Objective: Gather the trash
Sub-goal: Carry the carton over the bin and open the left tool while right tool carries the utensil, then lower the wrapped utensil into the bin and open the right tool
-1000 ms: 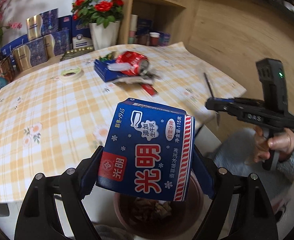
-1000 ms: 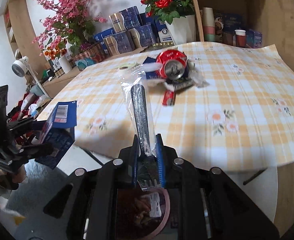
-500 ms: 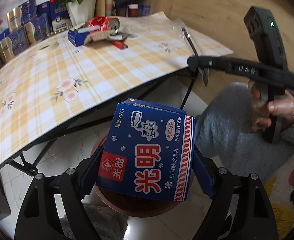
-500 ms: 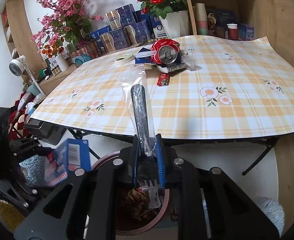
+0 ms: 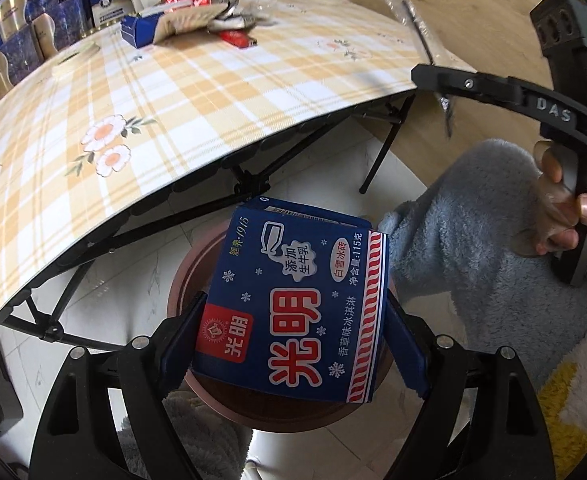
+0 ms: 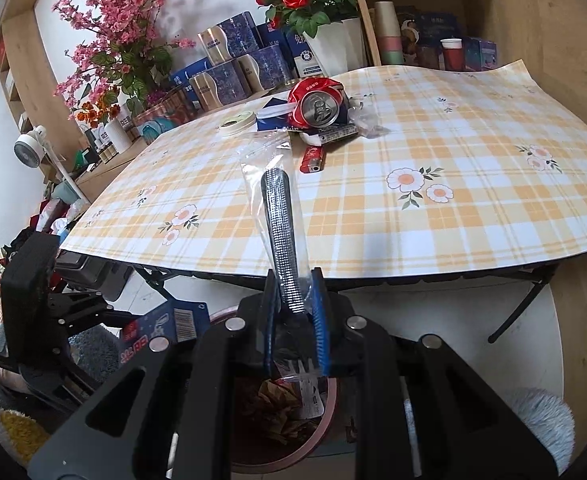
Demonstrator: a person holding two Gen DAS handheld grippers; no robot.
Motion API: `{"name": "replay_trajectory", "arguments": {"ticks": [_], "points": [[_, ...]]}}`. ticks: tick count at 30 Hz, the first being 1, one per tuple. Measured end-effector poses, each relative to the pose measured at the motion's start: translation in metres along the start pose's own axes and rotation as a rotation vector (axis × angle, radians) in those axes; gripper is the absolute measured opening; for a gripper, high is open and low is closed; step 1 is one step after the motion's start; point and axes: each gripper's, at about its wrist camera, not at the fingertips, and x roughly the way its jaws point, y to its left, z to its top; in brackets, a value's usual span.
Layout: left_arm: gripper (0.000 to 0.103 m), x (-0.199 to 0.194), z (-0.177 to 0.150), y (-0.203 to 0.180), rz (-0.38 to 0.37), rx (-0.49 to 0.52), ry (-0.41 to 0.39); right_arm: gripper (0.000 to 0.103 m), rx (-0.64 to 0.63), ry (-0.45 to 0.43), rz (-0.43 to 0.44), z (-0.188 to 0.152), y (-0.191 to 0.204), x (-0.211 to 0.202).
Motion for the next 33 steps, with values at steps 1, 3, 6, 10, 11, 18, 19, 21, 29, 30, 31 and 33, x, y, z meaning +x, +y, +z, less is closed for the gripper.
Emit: {"name": "replay_trajectory", "arguments": {"ticks": [1, 3, 6, 10, 11, 18, 19, 21, 29, 30, 31, 33], "points": [[0.081, 0.002, 0.001, 0.000, 0.002, 0.001, 0.005, 0.019, -0.001, 0.001, 0.000, 0.000, 0.000, 0.000], [0.082, 0.007, 0.003, 0.001, 0.006, 0.002, 0.013, 0.019, -0.001, 0.002, -0.001, 0.000, 0.000, 0.000], [0.083, 0.007, 0.006, 0.001, 0.001, -0.008, 0.000, 0.019, 0.007, 0.004, -0.002, 0.000, -0.001, 0.001], [0.091, -0.011, 0.012, 0.009, 0.000, -0.065, -0.090, 0.019, 0.018, 0.008, -0.003, 0.000, -0.003, 0.001], [0.093, -0.017, 0.012, 0.012, 0.001, -0.082, -0.118, 0.019, 0.019, 0.009, -0.005, 0.000, -0.003, 0.001], [0.097, -0.073, -0.001, 0.031, 0.112, -0.195, -0.313, 0.019, -0.010, 0.026, -0.008, -0.001, 0.003, 0.005], [0.097, -0.080, -0.005, 0.033, 0.140, -0.199, -0.333, 0.019, -0.022, 0.029, -0.007, -0.001, 0.006, 0.006], [0.097, -0.092, -0.015, 0.034, 0.206, -0.209, -0.371, 0.019, -0.060, 0.042, -0.002, -0.002, 0.015, 0.008], [0.097, -0.131, -0.042, 0.042, 0.375, -0.306, -0.529, 0.019, -0.194, 0.116, 0.051, -0.012, 0.058, 0.026], [0.097, -0.133, -0.045, 0.041, 0.387, -0.309, -0.548, 0.019, -0.198, 0.126, 0.064, -0.015, 0.063, 0.029], [0.097, -0.134, -0.048, 0.039, 0.404, -0.315, -0.557, 0.019, -0.199, 0.135, 0.074, -0.017, 0.067, 0.031], [0.097, -0.138, -0.052, 0.038, 0.435, -0.331, -0.573, 0.019, -0.211, 0.156, 0.093, -0.023, 0.075, 0.037]]}}
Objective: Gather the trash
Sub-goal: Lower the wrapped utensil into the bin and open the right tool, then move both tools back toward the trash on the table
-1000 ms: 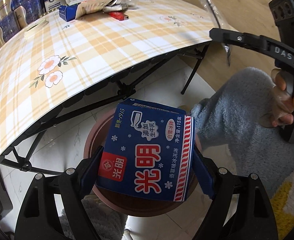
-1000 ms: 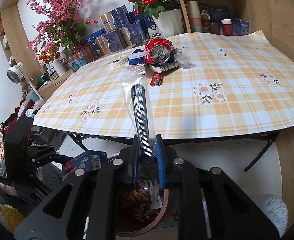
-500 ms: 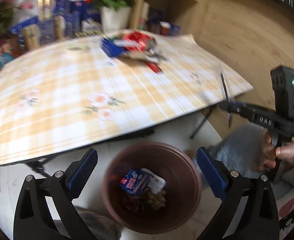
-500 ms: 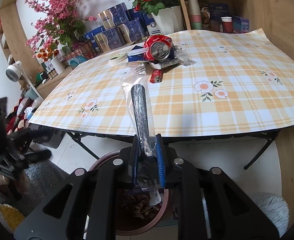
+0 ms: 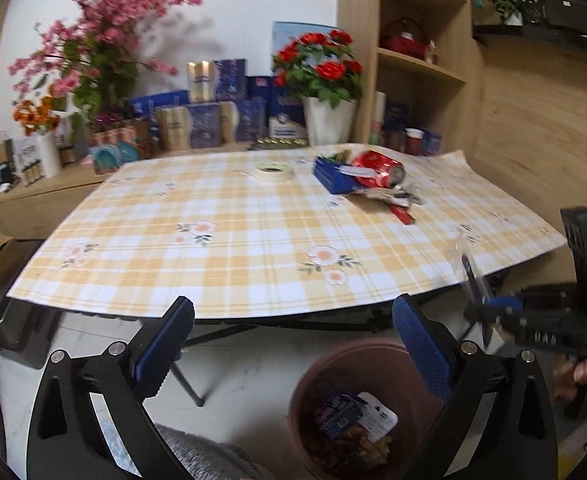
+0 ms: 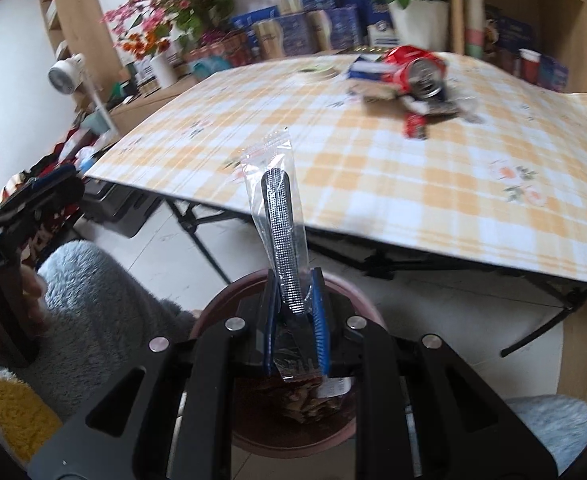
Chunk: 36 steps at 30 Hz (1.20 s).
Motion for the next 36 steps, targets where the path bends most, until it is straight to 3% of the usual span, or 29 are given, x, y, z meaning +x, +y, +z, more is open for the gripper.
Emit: {"name": "replay_trajectory", "arguments": {"ticks": [12, 26, 28, 31, 33, 36], "points": [[0.097, 0.017, -0.005, 0.005, -0.002, -0.025, 0.067, 0.019, -0.023, 0.126, -0.044, -0.022, 0.005, 0.046], [0.097, 0.017, -0.007, 0.027, 0.010, -0.136, 0.068, 0.020, -0.016, 0.181, -0.058, -0.030, 0.005, 0.058], [0.097, 0.017, -0.008, 0.029, 0.012, -0.145, 0.069, 0.027, -0.013, 0.185, -0.062, -0.030, 0.005, 0.059], [0.097, 0.017, -0.007, 0.029, 0.012, -0.147, 0.067, 0.049, -0.016, 0.170, -0.067, -0.028, 0.006, 0.057], [0.097, 0.016, -0.007, 0.030, 0.012, -0.149, 0.063, 0.073, -0.017, 0.150, -0.085, -0.027, 0.006, 0.054], [0.097, 0.014, -0.007, 0.033, 0.016, -0.167, 0.052, 0.094, -0.019, 0.115, -0.113, -0.023, 0.004, 0.047]]}}
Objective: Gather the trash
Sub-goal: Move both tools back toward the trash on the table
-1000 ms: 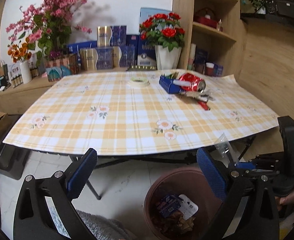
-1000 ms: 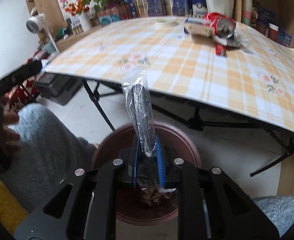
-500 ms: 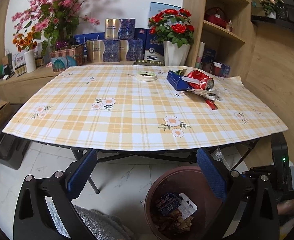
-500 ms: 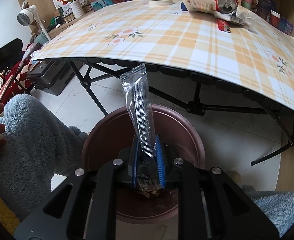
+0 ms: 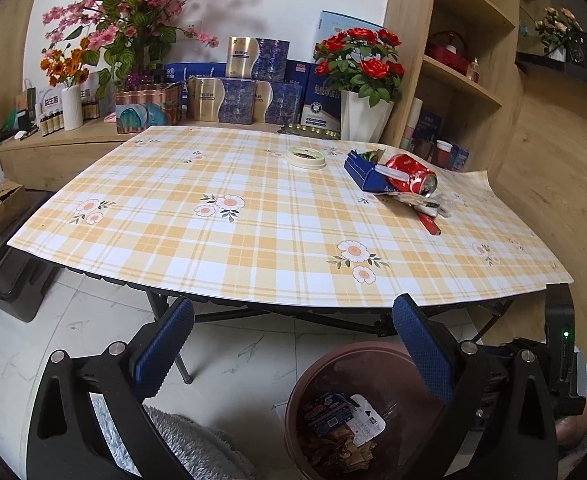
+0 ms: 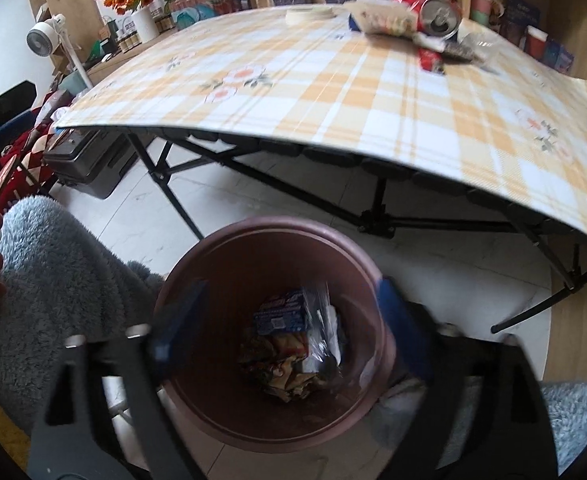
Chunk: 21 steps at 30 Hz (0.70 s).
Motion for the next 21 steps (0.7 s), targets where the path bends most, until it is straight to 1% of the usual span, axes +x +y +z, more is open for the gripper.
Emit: {"name": "replay_trajectory", "arguments": {"ticks": [4, 6, 9, 10, 13, 17, 21], "points": [[0.097, 0.000, 0.004, 0.002, -0.006, -0.012, 0.001, 0.097, 0.020, -0.035, -0.046, 0.005, -0.007, -0.008], [0.097, 0.002, 0.009, 0.000, -0.010, -0.006, -0.004, 0.097, 0.043, -0.067, -0.048, 0.007, -0.013, -0.019], [0.097, 0.002, 0.017, -0.007, -0.017, 0.032, -0.033, 0.097, 0.086, -0.145, -0.062, 0.014, -0.027, -0.043], [0.097, 0.002, 0.020, -0.011, -0.017, 0.047, -0.044, 0.097, 0.098, -0.155, -0.061, 0.017, -0.031, -0.047], [0.097, 0.002, 0.031, -0.018, -0.020, 0.088, -0.071, 0.097, 0.153, -0.175, -0.053, 0.033, -0.047, -0.061], [0.097, 0.010, 0.053, -0.022, 0.001, 0.147, -0.076, 0.097, 0.202, -0.224, -0.113, 0.054, -0.065, -0.081], [0.097, 0.016, 0.074, -0.020, 0.007, 0.163, -0.092, 0.097, 0.223, -0.254, -0.131, 0.073, -0.081, -0.094]]}}
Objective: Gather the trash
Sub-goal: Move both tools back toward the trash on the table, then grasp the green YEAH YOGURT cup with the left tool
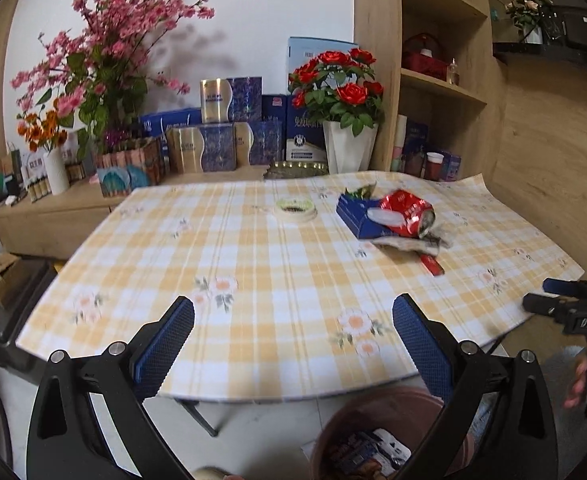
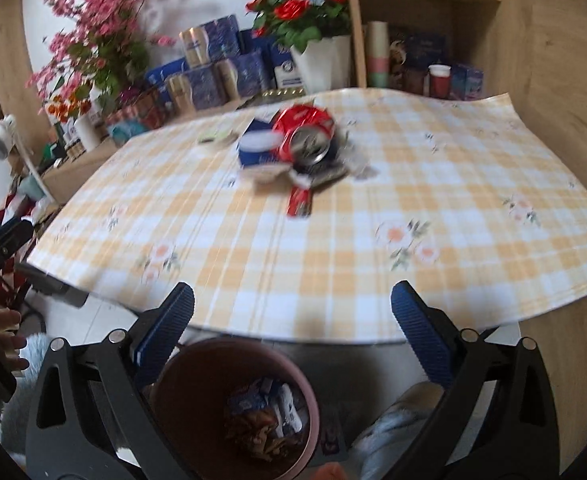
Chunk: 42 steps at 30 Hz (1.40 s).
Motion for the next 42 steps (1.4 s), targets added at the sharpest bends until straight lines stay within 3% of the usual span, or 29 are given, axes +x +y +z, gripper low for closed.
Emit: {"name": "replay_trajectory", "arguments": {"ticks": [15, 22, 29, 36, 42], "points": [[0.097, 0.043, 0.045, 0.011, -0.023, 0.027, 0.036, 0.097, 0.027, -0.059, -0.033, 0.047, -0.033, -0.005], [0.097, 0.066, 0.054, 0.015, -0.031, 0.030, 0.057, 0.097, -0.001, 0.001, -0.061, 0.065, -0.043, 0.006], [0.097, 0.095, 0.064, 0.020, -0.055, 0.032, 0.075, 0.097, -0.041, -0.001, -0.096, 0.077, -0.048, 0.019], [0.097, 0.150, 0.074, 0.032, -0.087, -0.035, 0.194, 0.097, -0.002, 0.013, -0.093, 0.098, -0.066, 0.046], [0.097, 0.209, 0.096, 0.036, -0.120, -0.045, 0.232, 0.097, 0.058, 0.021, -0.067, 0.113, -0.080, 0.069]]}}
